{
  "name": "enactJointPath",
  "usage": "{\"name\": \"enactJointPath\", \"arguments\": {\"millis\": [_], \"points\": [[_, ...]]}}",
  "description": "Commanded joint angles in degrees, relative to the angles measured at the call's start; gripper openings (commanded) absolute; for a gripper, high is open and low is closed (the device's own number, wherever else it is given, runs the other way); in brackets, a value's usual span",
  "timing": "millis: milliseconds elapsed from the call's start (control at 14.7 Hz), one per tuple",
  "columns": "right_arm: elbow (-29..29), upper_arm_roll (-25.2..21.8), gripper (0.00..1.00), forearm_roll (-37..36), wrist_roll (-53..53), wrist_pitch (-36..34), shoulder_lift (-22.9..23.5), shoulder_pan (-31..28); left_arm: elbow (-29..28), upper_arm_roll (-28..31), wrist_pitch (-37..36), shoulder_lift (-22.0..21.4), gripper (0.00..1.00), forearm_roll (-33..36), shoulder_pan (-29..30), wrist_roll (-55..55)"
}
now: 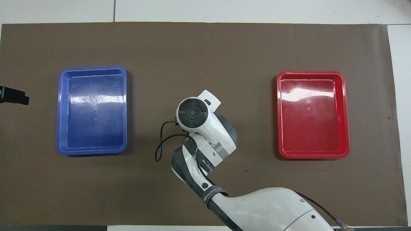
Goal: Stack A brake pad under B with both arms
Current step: 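Carry the curved shoe with the right gripper and lower it onto the pad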
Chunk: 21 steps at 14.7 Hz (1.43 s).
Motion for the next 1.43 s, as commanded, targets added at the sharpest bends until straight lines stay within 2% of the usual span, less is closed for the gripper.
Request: {"name": "enactJointPath", "arguments": {"millis": [0, 136, 205, 273, 341, 409, 750, 955, 1364], "points": [[-0.16, 0.35, 0.00, 0.97, 1.18, 1.04, 0.27, 0.20, -0.15, -0.50, -1.19, -0.86, 0.99, -0.12, 0.03, -3.45], [-0.42, 0.44, 0.02, 0.89, 1.18, 1.13, 0.27, 0.20, -0.15, -0.50, -1.28, -0.77, 0.99, -0.12, -0.23, -4.77], [-0.42, 0.44, 0.17, 0.97, 1.27, 1.31, 0.27, 0.03, -0.15, -0.50, -1.80, -0.77, 0.99, -0.12, -0.15, -4.78], [-0.94, 0.44, 0.45, 0.97, 1.27, 2.79, 0.27, 0.02, -0.15, -0.50, -2.16, -0.77, 0.99, -0.12, -0.23, -4.78], [-2.60, 0.44, 0.82, 0.97, 1.44, 4.80, 0.18, 0.11, -0.06, -0.59, -2.25, -0.77, 0.99, -0.12, -0.24, -4.78], [-3.57, 0.44, 1.00, 0.97, 1.53, 5.87, 0.01, 0.20, -0.15, -0.59, -2.25, -0.86, 0.99, -0.12, -0.24, -4.78], [-2.62, 0.26, 1.00, 0.97, 1.53, 2.72, -1.13, -0.24, -0.15, -0.76, -1.98, -0.86, 0.99, -0.12, -0.32, -4.42], [-2.53, -0.35, 1.00, 0.62, 1.79, -1.58, -6.48, -2.78, -0.15, -0.76, -1.90, -0.86, 0.99, -0.12, -0.24, -4.42], [-2.97, -0.44, 1.00, -1.74, -0.31, -12.03, -17.91, -14.90, -0.15, -0.76, -1.46, -0.86, 0.99, -0.12, 0.03, -4.42]]}}
